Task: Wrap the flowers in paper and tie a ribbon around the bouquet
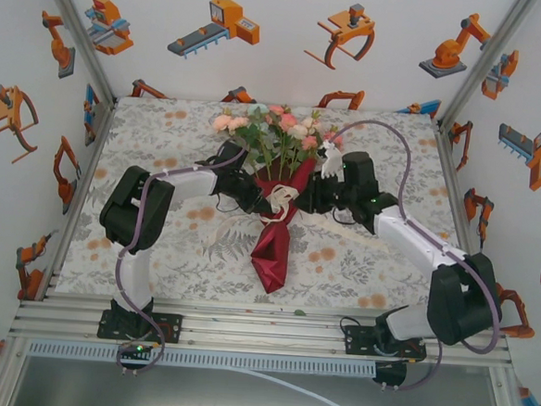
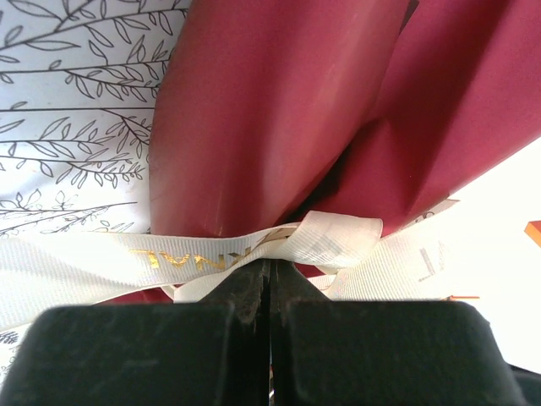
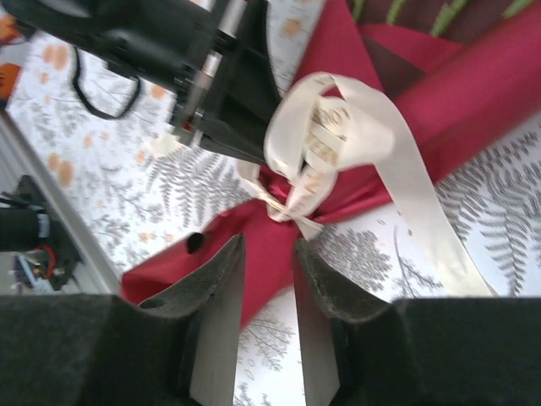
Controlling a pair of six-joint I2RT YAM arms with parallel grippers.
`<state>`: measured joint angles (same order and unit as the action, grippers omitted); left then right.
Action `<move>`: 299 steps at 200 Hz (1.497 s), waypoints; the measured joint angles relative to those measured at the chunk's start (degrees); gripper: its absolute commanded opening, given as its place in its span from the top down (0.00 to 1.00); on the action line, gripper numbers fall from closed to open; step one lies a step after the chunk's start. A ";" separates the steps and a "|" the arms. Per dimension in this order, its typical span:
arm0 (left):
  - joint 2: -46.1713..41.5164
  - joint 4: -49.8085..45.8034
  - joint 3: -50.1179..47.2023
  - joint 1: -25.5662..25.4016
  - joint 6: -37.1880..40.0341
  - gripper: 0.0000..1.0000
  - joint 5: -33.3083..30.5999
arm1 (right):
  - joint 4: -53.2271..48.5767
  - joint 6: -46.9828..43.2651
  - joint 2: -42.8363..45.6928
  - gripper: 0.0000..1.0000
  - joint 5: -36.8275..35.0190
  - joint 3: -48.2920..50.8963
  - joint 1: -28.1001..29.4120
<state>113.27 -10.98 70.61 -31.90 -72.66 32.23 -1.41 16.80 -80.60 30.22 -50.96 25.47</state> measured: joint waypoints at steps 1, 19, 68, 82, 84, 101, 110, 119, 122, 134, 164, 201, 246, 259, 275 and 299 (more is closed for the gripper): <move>0.00 -0.02 0.02 0.00 0.00 1.00 0.00 | 0.00 -0.09 -0.07 0.72 -0.07 0.07 0.00; 0.00 -0.79 0.52 0.00 0.26 1.00 0.00 | 0.59 -0.31 -2.32 0.78 -1.38 1.31 0.02; 0.00 -2.56 1.51 0.00 1.07 1.00 0.00 | 4.63 -0.94 -10.84 0.89 -3.98 1.44 0.00; 0.00 -3.04 1.68 0.00 1.29 1.00 0.00 | 6.01 -0.90 -12.72 0.90 -3.91 1.29 0.02; 0.00 -3.15 1.70 0.00 1.31 1.00 0.00 | 6.23 -0.90 -12.96 0.90 -3.89 1.27 0.02; 0.00 -3.45 1.73 0.00 1.49 1.00 0.00 | 7.48 -0.72 -14.32 0.90 -3.48 1.03 0.13; 0.00 -3.61 1.75 0.02 1.51 1.00 0.00 | 8.39 -0.66 -14.78 0.91 -3.06 0.96 0.26; 0.00 -3.65 1.75 0.04 1.51 1.00 0.00 | 9.05 -0.39 -14.86 0.91 -2.62 0.96 0.39; 0.00 -3.67 1.75 0.07 1.51 1.00 0.00 | 9.20 -0.22 -14.86 0.91 -2.56 0.96 0.44; 0.00 -3.72 1.77 0.07 1.51 1.00 0.02 | 10.25 -0.07 -14.86 0.91 -2.12 0.96 0.66; 0.00 -3.82 1.77 0.07 1.51 1.00 0.00 | 11.72 0.00 -14.64 0.90 -1.20 0.98 0.81; 0.02 -3.98 1.92 0.07 1.51 1.00 0.00 | 13.38 0.72 -14.62 0.91 -0.37 0.98 0.81; 0.68 -4.33 2.69 0.07 1.73 1.00 0.04 | 16.81 2.38 -14.62 0.90 2.58 1.14 0.98; 0.94 -4.35 2.82 0.07 1.75 1.00 0.20 | 18.12 2.82 -14.62 0.90 3.80 1.42 1.01; 1.07 -4.48 2.99 0.07 1.77 1.00 0.26 | 19.43 3.06 -14.64 0.88 5.03 1.77 1.05; 1.27 -4.63 3.48 0.07 1.95 1.00 0.42 | 21.18 3.93 -15.23 0.84 6.21 1.77 1.14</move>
<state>114.54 -15.62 74.08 -31.83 -70.72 32.64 19.77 20.73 -95.83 36.42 -49.19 26.61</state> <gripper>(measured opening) 0.007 0.140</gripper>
